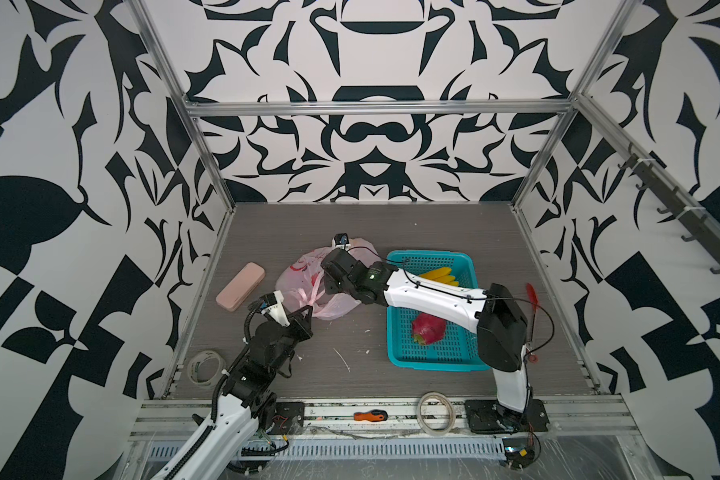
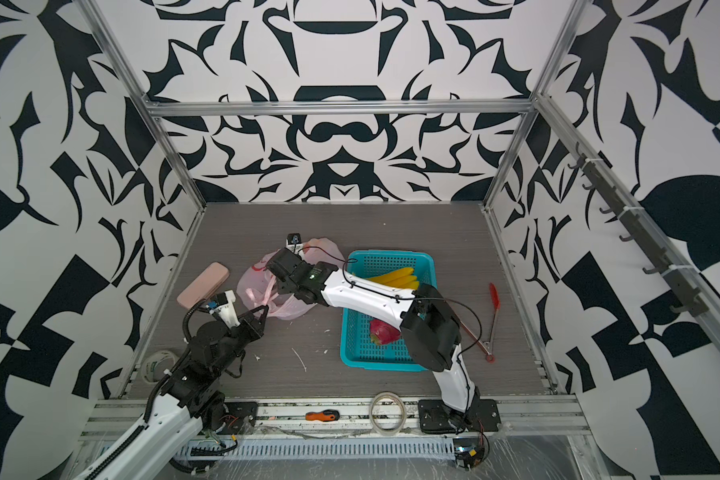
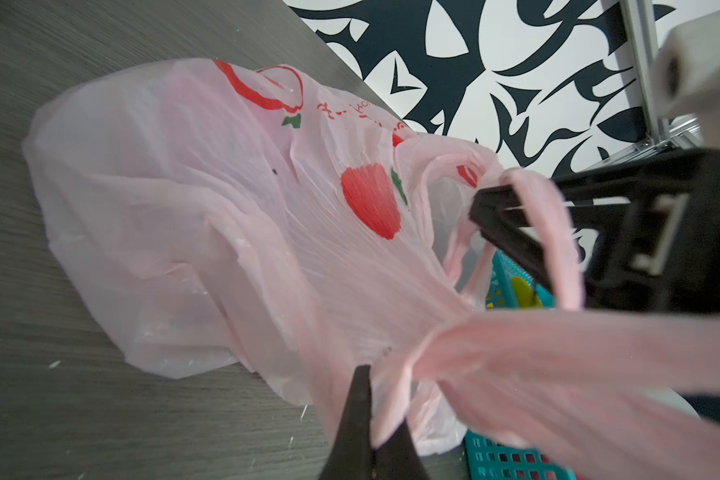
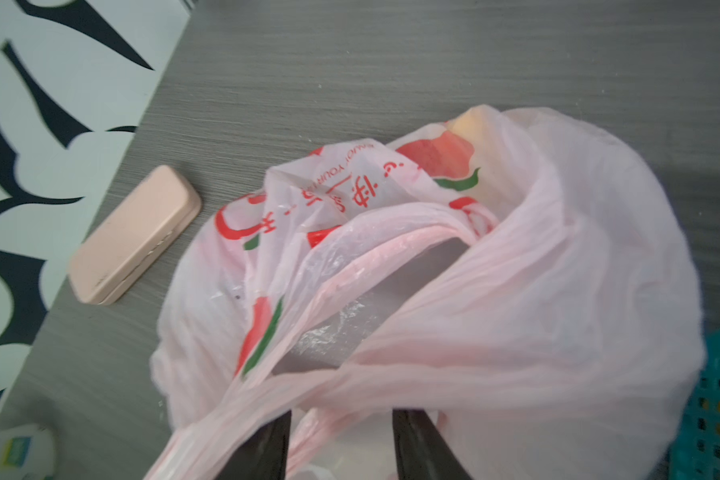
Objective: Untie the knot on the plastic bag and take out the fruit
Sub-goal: 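Lift the open right gripper from the basket and move it toward the pink bag, then push the right gripper into the bag mouth beside the left gripper's handle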
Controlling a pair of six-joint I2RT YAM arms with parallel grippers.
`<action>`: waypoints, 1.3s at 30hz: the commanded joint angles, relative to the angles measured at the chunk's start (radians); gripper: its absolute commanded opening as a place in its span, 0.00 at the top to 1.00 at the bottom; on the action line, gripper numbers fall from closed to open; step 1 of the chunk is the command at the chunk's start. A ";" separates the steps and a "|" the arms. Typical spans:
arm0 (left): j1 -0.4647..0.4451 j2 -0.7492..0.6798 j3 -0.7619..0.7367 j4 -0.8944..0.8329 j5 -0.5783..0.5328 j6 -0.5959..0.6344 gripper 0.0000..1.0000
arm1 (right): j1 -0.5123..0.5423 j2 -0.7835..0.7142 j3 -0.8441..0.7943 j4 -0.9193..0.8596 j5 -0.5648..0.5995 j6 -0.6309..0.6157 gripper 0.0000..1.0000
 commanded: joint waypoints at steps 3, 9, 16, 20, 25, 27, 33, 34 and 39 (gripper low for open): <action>0.002 0.033 0.025 0.007 -0.047 0.001 1.00 | 0.044 -0.131 0.005 -0.055 0.013 -0.092 0.56; 0.002 0.065 0.046 0.027 -0.053 0.018 1.00 | 0.105 -0.223 -0.044 -0.119 0.058 -0.119 0.60; 0.002 0.080 0.070 0.035 -0.042 0.025 1.00 | 0.168 -0.313 -0.173 -0.106 0.074 -0.081 0.68; 0.002 0.084 0.069 0.046 -0.030 0.029 1.00 | 0.191 -0.335 -0.237 -0.117 0.086 -0.042 0.69; 0.002 0.081 0.074 0.046 -0.012 0.036 1.00 | 0.191 -0.311 -0.291 -0.074 0.091 -0.018 0.70; 0.002 0.074 0.072 0.045 -0.012 0.035 1.00 | 0.189 -0.287 -0.290 -0.049 0.103 -0.021 0.70; 0.002 0.061 0.070 0.023 -0.004 0.028 1.00 | 0.163 -0.177 -0.229 -0.001 0.079 -0.041 0.72; 0.002 0.060 0.069 0.023 -0.002 0.026 1.00 | 0.159 -0.158 -0.216 0.001 0.075 -0.045 0.72; 0.002 0.042 0.055 0.016 0.002 0.016 1.00 | 0.137 -0.076 -0.152 0.016 0.060 -0.058 0.73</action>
